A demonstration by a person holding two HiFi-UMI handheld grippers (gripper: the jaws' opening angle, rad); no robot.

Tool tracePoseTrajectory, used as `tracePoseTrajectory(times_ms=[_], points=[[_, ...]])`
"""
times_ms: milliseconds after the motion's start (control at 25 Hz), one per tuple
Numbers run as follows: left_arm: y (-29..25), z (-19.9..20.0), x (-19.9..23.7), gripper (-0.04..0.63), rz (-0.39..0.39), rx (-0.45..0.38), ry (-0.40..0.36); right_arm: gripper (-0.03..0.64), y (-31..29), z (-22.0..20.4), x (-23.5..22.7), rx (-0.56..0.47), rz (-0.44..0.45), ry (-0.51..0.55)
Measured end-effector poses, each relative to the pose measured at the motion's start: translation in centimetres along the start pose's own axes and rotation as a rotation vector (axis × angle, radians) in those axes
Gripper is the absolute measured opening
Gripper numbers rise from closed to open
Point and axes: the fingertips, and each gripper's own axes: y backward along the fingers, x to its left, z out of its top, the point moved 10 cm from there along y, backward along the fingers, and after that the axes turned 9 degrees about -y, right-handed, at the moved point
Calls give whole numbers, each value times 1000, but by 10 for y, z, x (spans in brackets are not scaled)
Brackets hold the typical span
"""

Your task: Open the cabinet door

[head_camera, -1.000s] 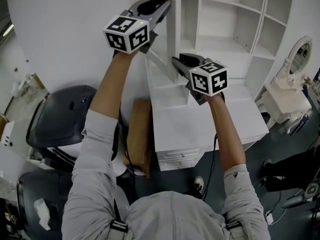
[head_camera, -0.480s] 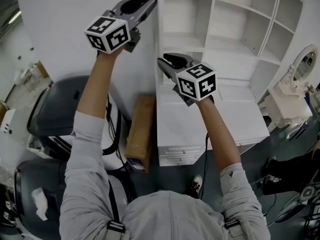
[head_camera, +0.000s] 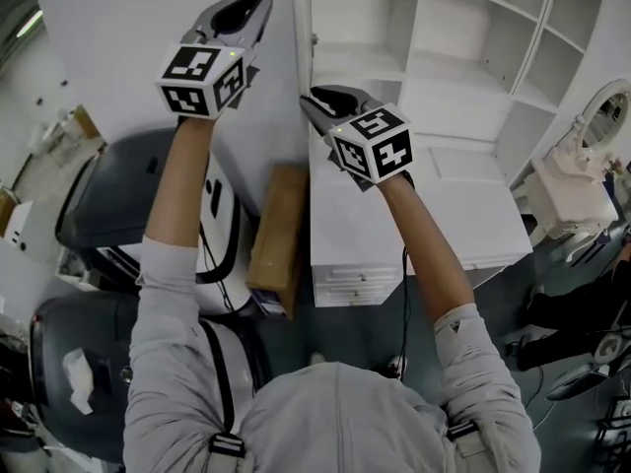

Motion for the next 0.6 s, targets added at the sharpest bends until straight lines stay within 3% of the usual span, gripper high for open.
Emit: tracePoseTrajectory(times_ms=[200,320,440,600], points=[[17,-16,-48,23,28,99,-32,80,41,-8,-7,16,-33,34],[24,-17,-76,19,41,110,-21,48,71,-12,-17,3,-74,50],[32,-17,-106,15,-29,90,85,-1,101,-21,-32,15,-98,34],[37,-21,-158,15,-86,128,94,-3,142,-39,-53,45,-150,34]])
